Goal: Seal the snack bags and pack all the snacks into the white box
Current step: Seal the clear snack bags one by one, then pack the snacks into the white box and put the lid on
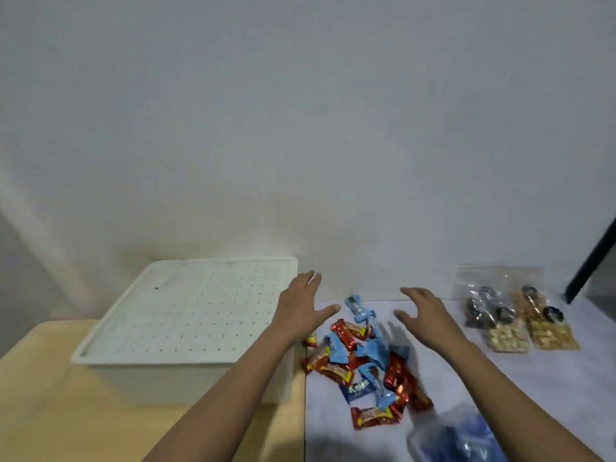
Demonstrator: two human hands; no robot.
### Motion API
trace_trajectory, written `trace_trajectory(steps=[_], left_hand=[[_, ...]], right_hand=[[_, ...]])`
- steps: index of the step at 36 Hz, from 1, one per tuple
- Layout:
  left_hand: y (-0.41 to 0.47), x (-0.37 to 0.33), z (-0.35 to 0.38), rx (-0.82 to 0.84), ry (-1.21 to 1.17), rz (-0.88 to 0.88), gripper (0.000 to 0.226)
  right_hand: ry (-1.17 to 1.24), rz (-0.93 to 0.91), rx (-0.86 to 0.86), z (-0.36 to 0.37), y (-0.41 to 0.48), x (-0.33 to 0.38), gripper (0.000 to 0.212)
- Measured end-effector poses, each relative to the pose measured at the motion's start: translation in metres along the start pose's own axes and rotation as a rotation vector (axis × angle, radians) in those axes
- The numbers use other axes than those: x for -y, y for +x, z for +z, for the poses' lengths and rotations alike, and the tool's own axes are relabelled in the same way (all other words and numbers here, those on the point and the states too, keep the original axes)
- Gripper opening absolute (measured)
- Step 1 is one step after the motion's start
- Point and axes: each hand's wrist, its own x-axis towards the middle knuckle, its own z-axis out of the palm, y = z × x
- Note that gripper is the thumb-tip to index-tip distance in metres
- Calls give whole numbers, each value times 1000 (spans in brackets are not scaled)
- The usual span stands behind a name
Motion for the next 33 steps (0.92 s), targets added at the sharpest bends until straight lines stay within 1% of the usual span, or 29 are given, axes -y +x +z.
trace_trajectory(steps=[3,9,13,16,19,22,25,29,31,33], left_hand=[[-19,36,-34,-3,1,-39,82],[-54,112,-83,-78,74,-170,82],[-86,163,-98,-68,104,-311,85],[-109,197,-103,-43,102,-413,89],[-128,229,-104,-16,73,-482,97],[-136,262,-106,-11,37,-537,110],[-132,290,-111,-1,-29,-549,122],[-127,309,-121,42,-97,-545,131],[-126,320,-123,39,-176,-543,136],[-124,332,-121,7,-238,-527,133]], right_hand=[[-8,-18,21,6,-5,48,58],[50,-86,113,24,1,119,65],[59,-107,223,50,0,152,71],[52,-96,302,71,-5,171,81],[33,-67,342,92,-8,186,86],[26,-50,297,108,-11,201,81],[35,19,222,118,-13,208,84],[33,151,198,131,-15,209,87],[18,190,177,134,-15,212,86],[15,216,155,135,-15,215,82]])
